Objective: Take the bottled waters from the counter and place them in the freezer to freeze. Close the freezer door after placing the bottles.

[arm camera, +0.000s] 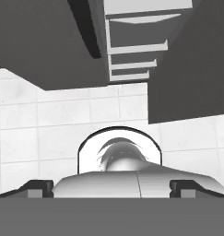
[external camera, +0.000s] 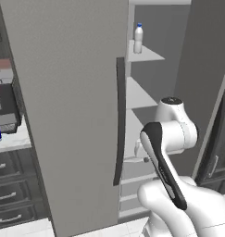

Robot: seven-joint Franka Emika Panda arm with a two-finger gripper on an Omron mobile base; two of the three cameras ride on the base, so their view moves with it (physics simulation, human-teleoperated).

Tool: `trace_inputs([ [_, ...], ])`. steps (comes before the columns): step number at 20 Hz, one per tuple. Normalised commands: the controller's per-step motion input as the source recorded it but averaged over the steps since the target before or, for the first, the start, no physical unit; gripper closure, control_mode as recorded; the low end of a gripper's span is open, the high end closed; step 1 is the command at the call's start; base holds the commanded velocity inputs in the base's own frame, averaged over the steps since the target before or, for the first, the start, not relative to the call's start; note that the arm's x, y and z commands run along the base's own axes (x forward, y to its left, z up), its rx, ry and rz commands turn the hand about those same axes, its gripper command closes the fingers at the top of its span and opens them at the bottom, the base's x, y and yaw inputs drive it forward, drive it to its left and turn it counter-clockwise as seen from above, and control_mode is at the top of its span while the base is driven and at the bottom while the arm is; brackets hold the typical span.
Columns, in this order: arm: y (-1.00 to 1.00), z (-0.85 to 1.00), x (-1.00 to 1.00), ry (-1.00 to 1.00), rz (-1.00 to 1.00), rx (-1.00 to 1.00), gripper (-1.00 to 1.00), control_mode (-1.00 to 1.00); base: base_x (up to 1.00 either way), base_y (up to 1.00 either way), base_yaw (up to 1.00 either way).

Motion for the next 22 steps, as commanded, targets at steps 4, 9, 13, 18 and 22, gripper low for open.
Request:
trace_inputs([
  [4, 0.00, 0.00, 0.00, 0.00, 0.00, 0.00, -1.00, 1.00, -0.11, 0.71, 0.02],
  [9, 0.00, 0.00, 0.00, 0.00, 0.00, 0.00, -1.00, 1.00, -0.01, 0.99, 0.04],
  [13, 0.00, 0.00, 0.00, 0.00, 0.00, 0.00, -1.00, 1.00, 0.00, 1.00, 0.02],
  [18, 0.00, 0.00, 0.00, 0.00, 0.00, 0.00, -1.00, 1.00, 0.01, 0.99, 0.00],
  [22, 0.00, 0.00, 0.00, 0.00, 0.00, 0.00, -1.00, 1.00, 0.16, 0.91, -0.01],
])
